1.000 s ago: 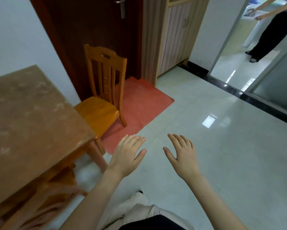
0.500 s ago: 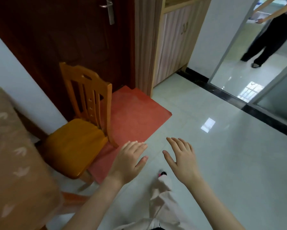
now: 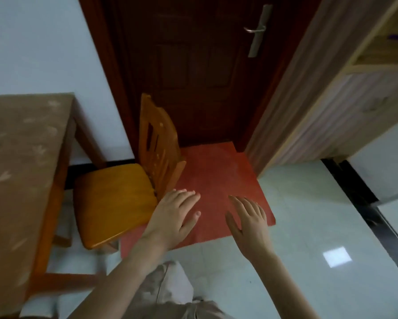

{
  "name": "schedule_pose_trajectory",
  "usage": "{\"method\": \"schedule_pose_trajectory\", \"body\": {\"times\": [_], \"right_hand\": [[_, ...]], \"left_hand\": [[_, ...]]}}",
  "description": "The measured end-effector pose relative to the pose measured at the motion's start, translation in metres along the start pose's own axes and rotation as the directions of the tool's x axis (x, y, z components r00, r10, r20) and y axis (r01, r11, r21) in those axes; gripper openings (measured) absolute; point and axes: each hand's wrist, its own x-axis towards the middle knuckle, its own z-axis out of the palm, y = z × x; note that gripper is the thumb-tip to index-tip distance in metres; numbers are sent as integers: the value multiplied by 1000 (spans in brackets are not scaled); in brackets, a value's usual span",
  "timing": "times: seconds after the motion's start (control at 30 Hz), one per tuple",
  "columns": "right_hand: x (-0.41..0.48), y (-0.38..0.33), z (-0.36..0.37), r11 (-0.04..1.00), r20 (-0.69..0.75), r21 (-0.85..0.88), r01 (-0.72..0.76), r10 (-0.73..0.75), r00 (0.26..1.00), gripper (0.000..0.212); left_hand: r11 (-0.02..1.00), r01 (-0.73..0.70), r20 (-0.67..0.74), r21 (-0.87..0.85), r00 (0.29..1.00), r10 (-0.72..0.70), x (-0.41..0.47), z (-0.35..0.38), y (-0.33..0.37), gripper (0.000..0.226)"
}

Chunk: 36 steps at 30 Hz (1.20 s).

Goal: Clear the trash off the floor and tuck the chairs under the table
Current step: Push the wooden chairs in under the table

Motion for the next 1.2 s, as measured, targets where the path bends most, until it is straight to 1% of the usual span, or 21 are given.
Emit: {"method": "schedule_pose_trajectory", "body": {"times": [0.13, 0.33, 0.53, 0.67, 0.7, 0.8, 0.9, 0.93, 1.07, 1.13, 1.2], "right_hand": [[88, 18, 23, 991, 52, 9, 133, -134, 990, 47], [231, 13, 47, 966, 92, 54, 253, -257, 962, 49], [349, -12, 47, 898, 153, 115, 425, -439, 886, 50], [412, -21, 62, 833, 221, 173, 525, -552, 804, 52], [427, -20, 67, 807, 232, 196, 558, -591, 773, 51], [475, -19, 86, 708, 281, 252, 660, -706, 650, 50], [517, -24, 98, 613, 315, 328, 719, -789, 528, 50], [531, -27, 100, 571, 322, 357, 739, -818, 477, 51], [577, -40, 110, 387, 330, 442, 809, -909, 255, 52], [593, -47, 119, 272, 305, 498, 824, -944, 127, 52], [603, -56, 130, 128, 249, 572, 810, -968, -23, 52]], "left_hand": [[991, 130, -53, 10, 990, -129, 51, 10, -35, 49], [964, 264, -157, 35, 954, -255, 136, 6, -99, 45], [894, 443, -244, 65, 876, -417, 196, -30, -138, 47], [822, 567, -294, 58, 796, -528, 222, -29, -156, 47], [795, 605, -312, 48, 765, -563, 227, -26, -159, 48], [690, 723, -351, 26, 653, -671, 247, -15, -162, 50], [568, 823, -397, -24, 513, -761, 266, -9, -155, 49], [529, 848, -422, -36, 467, -777, 273, -8, -152, 48], [368, 925, -502, -90, 277, -819, 299, -6, -138, 45], [315, 941, -529, -124, 206, -823, 308, -2, -133, 46], [270, 951, -537, -151, 151, -830, 314, 5, -128, 49]]}}
